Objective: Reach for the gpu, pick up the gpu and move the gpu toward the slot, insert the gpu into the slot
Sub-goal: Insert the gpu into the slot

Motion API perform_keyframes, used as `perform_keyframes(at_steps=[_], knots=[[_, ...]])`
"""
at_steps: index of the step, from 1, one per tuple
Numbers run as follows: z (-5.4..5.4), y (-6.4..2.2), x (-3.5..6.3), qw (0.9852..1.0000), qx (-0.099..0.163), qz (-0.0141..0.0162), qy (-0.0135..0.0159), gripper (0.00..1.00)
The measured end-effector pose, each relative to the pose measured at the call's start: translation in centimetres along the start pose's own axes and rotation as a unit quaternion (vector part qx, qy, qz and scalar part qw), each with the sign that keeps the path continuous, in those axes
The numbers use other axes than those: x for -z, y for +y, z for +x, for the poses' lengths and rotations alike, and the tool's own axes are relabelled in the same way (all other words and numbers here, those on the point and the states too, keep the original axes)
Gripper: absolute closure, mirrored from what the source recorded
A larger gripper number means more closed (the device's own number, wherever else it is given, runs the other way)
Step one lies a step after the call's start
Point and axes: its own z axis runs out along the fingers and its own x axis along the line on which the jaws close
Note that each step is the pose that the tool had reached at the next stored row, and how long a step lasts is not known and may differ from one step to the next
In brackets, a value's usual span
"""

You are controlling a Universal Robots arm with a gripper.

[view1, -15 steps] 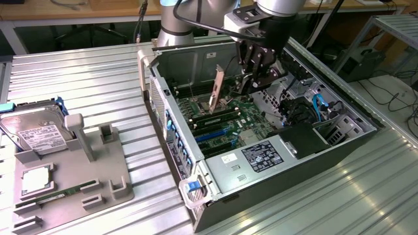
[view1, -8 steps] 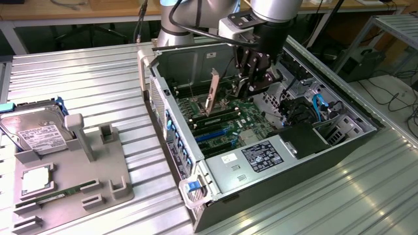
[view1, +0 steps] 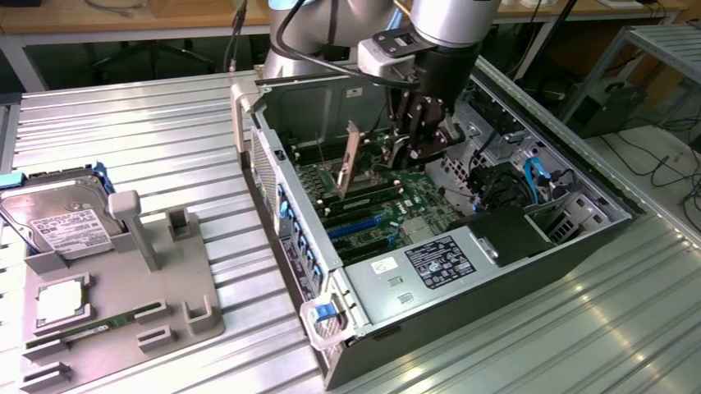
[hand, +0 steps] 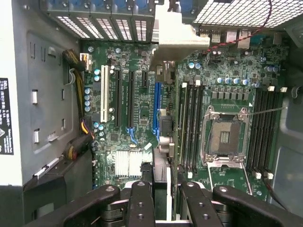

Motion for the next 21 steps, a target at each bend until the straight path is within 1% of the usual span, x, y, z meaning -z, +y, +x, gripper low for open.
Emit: perform_keyframes(at_steps=[11, 12, 15, 21], knots=[[0.0, 0.07, -0.96, 1.0000, 0.000, 0.0000, 0.0000, 0.73], [0.0, 0.11, -1.24, 1.0000, 0.000, 0.0000, -0.0003, 0.73], [0.0, 0.15, -1.49, 1.0000, 0.000, 0.0001, -0.0012, 0.73], [0.0, 0.23, -1.99, 1.0000, 0.000, 0.0002, -0.0014, 0.73]])
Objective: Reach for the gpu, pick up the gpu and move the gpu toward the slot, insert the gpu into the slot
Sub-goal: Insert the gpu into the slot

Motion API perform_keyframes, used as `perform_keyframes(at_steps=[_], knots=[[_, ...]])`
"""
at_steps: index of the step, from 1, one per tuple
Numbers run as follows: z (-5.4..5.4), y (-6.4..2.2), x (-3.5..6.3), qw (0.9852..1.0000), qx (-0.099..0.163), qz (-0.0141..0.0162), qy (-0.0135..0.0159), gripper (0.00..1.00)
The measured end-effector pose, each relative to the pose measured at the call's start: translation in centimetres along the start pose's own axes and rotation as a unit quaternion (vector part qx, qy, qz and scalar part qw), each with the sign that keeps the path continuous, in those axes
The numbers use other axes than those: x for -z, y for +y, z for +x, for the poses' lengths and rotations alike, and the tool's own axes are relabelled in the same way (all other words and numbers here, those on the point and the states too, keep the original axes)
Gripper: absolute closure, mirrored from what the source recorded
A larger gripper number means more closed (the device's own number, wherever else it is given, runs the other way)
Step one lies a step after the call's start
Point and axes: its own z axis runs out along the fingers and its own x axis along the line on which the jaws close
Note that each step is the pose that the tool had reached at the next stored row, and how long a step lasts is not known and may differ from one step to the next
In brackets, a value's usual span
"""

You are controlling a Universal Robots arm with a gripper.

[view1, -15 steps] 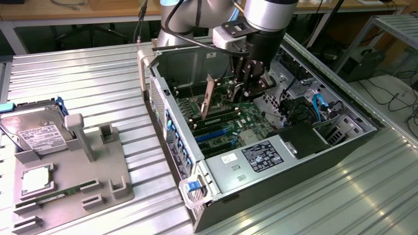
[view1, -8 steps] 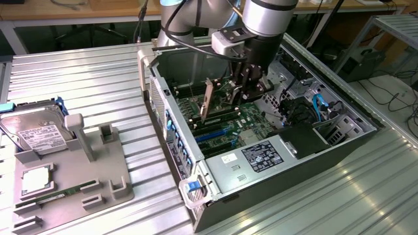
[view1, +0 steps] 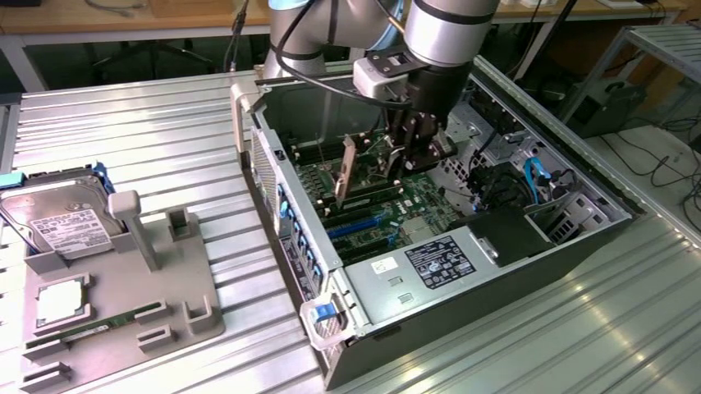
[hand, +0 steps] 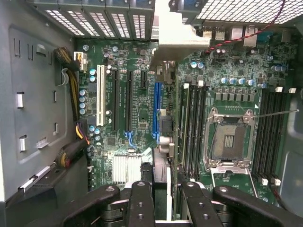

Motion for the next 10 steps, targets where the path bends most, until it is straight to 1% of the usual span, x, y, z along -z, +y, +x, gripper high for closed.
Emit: perform_keyframes(at_steps=[10], knots=[[0.0, 0.09, -1.19, 1.0000, 0.000, 0.0001, 0.0000, 0.73]])
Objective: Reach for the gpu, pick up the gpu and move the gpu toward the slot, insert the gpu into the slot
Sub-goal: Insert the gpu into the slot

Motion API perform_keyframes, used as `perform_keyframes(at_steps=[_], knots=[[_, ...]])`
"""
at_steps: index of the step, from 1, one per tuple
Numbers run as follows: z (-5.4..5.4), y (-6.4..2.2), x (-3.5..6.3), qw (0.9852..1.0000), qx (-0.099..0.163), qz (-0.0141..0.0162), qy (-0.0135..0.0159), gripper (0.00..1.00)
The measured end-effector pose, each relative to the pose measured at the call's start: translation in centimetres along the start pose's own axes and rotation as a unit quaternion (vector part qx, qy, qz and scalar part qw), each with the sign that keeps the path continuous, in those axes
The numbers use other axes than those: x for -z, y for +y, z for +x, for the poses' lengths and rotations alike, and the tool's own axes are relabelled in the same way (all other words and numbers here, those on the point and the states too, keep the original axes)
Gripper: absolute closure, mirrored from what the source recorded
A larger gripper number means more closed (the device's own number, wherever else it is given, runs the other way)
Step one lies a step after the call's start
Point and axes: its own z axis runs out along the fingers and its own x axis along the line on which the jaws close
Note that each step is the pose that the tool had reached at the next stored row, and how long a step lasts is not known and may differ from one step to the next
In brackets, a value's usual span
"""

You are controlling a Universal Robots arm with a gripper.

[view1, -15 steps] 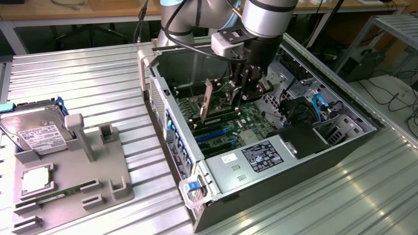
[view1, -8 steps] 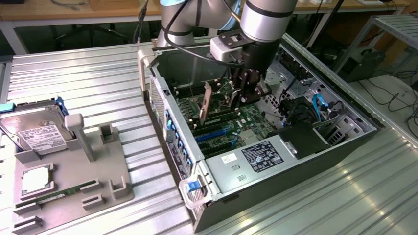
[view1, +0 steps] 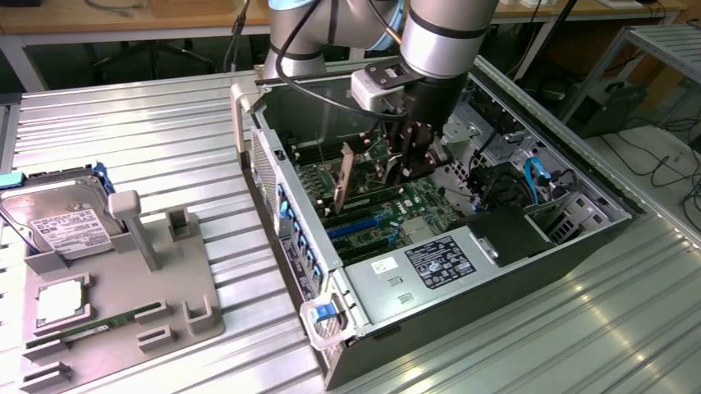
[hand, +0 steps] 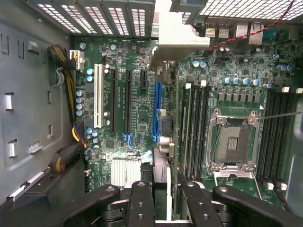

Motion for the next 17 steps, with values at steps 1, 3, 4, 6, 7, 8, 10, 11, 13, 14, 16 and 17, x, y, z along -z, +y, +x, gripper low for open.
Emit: perform_keyframes(at_steps=[1, 3, 4, 6, 7, 8, 10, 11, 13, 14, 16, 17], knots=[[0.0, 0.00, -0.07, 1.0000, 0.000, 0.0000, 0.0000, 0.73], [0.0, 0.01, -0.21, 1.0000, 0.000, 0.0000, -0.0001, 0.73], [0.0, 0.02, -0.33, 1.0000, 0.000, 0.0000, -0.0001, 0.73], [0.1, 0.04, -0.56, 1.0000, 0.000, 0.0000, -0.0002, 0.73], [0.4, 0.05, -0.67, 1.0000, 0.000, 0.0001, -0.0010, 0.73], [0.4, 0.07, -0.84, 1.0000, 0.000, 0.0000, -0.0010, 0.73], [0.4, 0.11, -1.11, 1.0000, 0.000, 0.0002, -0.0003, 0.73], [0.5, 0.19, -1.16, 1.0000, 0.000, 0.0011, -0.0007, 0.73], [0.7, 0.23, -1.27, 1.0000, 0.000, 0.0013, -0.0008, 0.73], [0.7, 0.25, -1.44, 1.0000, 0.000, -0.0008, 0.0018, 0.73], [0.6, 0.27, -1.96, 0.9999, -0.010, -0.0014, 0.0023, 0.73], [0.6, 0.28, -2.11, 0.9999, -0.015, -0.0013, 0.0027, 0.73]])
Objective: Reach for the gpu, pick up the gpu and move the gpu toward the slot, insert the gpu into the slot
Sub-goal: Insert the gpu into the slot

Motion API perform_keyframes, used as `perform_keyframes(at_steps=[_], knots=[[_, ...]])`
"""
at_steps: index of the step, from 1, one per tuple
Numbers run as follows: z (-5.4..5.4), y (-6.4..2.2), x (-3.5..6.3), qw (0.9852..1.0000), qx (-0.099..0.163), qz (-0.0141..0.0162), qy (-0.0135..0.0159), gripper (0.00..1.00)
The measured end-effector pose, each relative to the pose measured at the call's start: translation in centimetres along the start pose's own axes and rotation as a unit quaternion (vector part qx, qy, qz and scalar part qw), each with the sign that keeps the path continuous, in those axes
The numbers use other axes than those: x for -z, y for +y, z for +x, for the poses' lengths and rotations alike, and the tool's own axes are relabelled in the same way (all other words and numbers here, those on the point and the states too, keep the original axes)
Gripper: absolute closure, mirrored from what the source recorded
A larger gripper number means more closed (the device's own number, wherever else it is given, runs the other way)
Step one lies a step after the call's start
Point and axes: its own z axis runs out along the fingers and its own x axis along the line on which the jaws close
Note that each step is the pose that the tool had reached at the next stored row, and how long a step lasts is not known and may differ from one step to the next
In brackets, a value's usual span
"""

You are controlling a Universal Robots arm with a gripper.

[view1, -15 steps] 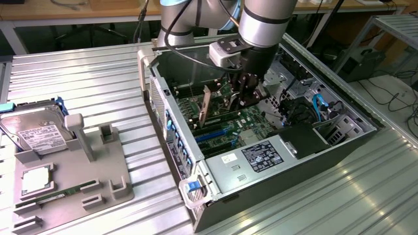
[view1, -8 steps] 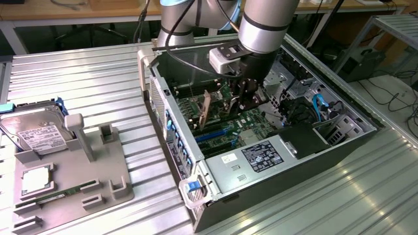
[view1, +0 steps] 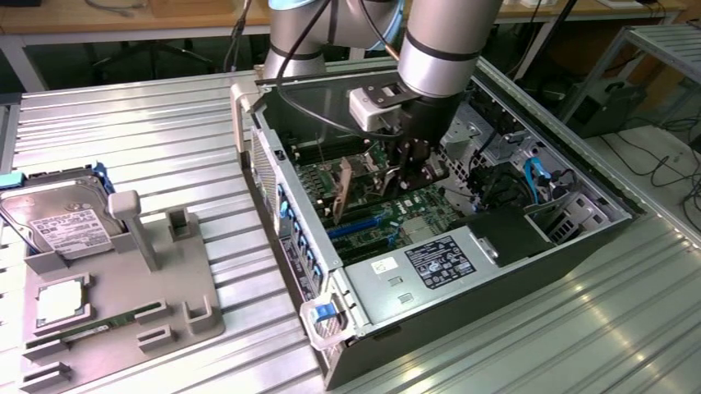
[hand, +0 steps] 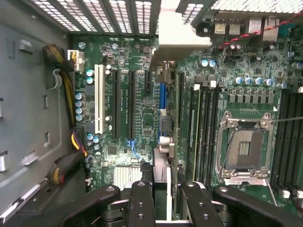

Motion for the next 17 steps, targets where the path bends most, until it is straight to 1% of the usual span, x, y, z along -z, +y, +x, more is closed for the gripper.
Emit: perform_keyframes(at_steps=[2, 5, 6, 9, 11, 14, 15, 17], knots=[[0.0, 0.06, -0.30, 1.0000, -0.009, 0.0002, 0.0005, 0.73], [0.0, 0.27, -0.43, 1.0000, -0.010, 0.0001, 0.0011, 0.73], [0.0, 0.63, -0.46, 1.0000, -0.010, 0.0002, 0.0012, 0.73], [-0.1, 1.31, -0.64, 1.0000, -0.010, 0.0002, 0.0011, 0.73], [-0.1, 1.44, -0.98, 0.9999, -0.012, 0.0002, 0.0011, 0.73], [-0.1, 2.28, -1.47, 0.9999, -0.012, 0.0002, 0.0011, 0.73], [-0.1, 2.36, -1.52, 0.9999, -0.012, -0.0001, 0.0010, 0.73], [-0.1, 2.43, -1.59, 0.9999, -0.012, -0.0018, 0.0011, 0.73]])
